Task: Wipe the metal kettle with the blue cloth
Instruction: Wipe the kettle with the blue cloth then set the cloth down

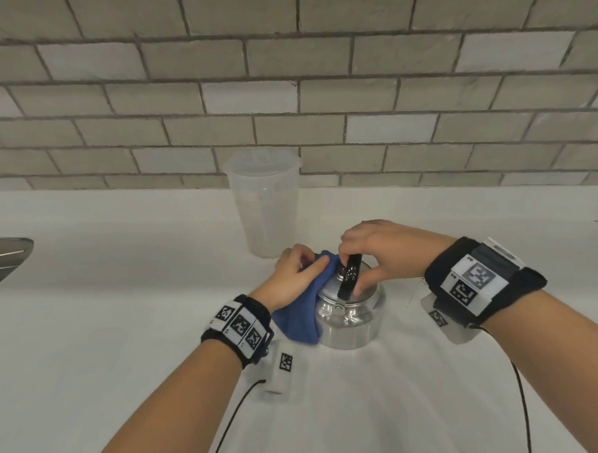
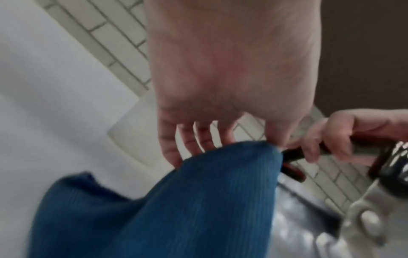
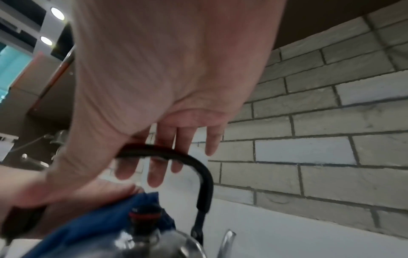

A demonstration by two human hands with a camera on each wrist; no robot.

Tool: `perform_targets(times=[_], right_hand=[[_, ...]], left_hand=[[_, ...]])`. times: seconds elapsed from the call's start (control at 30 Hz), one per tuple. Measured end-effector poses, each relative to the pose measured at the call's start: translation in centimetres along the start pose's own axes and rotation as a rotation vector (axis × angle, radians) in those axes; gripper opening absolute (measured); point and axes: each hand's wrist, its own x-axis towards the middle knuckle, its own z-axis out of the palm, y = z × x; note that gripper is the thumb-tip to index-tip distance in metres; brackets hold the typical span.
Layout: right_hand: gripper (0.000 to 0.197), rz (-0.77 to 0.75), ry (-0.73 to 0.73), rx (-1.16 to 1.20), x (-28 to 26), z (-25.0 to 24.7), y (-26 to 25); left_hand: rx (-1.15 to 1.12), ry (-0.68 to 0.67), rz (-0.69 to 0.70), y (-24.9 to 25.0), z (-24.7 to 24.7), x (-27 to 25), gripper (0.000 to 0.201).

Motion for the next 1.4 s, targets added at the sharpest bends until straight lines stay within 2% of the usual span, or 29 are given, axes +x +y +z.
perform_targets(times=[0.03, 0.1, 0.13, 0.27, 0.37, 0.5, 0.67, 0.83, 0.97, 1.07, 1.2, 1.27, 1.4], right_hand=[[0.040, -0.013, -0.002, -0.007, 0.2, 0.3, 0.0], [0.040, -0.038, 0.021, -0.019, 0.4, 0.8, 0.0], [0.041, -0.044, 0.045, -0.023, 0.3, 1.1, 0.1], [0.040, -0.015, 0.139, -0.015, -0.1, 2.2, -0.1], [0.039, 0.041, 0.199, 0.024, 0.3, 3.0, -0.9], [0.048, 0.146, 0.244, 0.036, 2.0, 3.5, -1.9], [0.053, 0.327, 0.332, 0.120, 4.2, 4.1, -2.9], [0.054, 0.457, 0.347, 0.131, 6.2, 3.9, -3.5], [0.053, 0.535, 0.341, 0.142, 7.5, 3.9, -4.2], [0.054, 0.595, 0.375, 0.127, 8.3, 4.2, -4.6], [0.057, 0.706, 0.411, 0.114, 8.9, 4.3, -5.2], [0.054, 0.709, 0.408, 0.138, 8.5, 3.9, -4.9], [0.040, 0.519, 0.336, 0.330, 6.1, 3.2, -3.1]], left_hand=[[-0.052, -0.006, -0.006, 0.0, 0.6, 0.3, 0.039], [-0.192, -0.064, -0.006, 1.1, 1.6, 0.0, 0.019], [-0.258, -0.061, -0.013, 1.6, 1.8, -0.1, 0.020], [-0.411, 0.088, -0.128, 0.7, 2.8, -0.5, 0.035], [-0.499, 0.185, -0.164, -0.4, 3.6, -0.6, 0.044], [-0.655, 0.280, -0.179, -1.1, 3.7, -1.2, 0.040], [-0.826, 0.371, -0.304, -1.5, 4.0, -2.2, 0.046], [-0.903, 0.471, -0.411, -1.8, 4.4, -2.9, 0.042], [-0.895, 0.575, -0.364, -1.8, 4.8, -3.3, 0.038], [-0.824, 0.630, -0.270, -1.0, 5.6, -3.9, 0.040], [-0.514, 0.769, 0.000, -1.1, 7.6, -4.8, 0.027], [-0.431, 0.750, 0.048, -1.6, 7.9, -5.0, 0.027], [-0.462, 0.596, 0.051, -2.6, 6.6, -4.4, 0.033]])
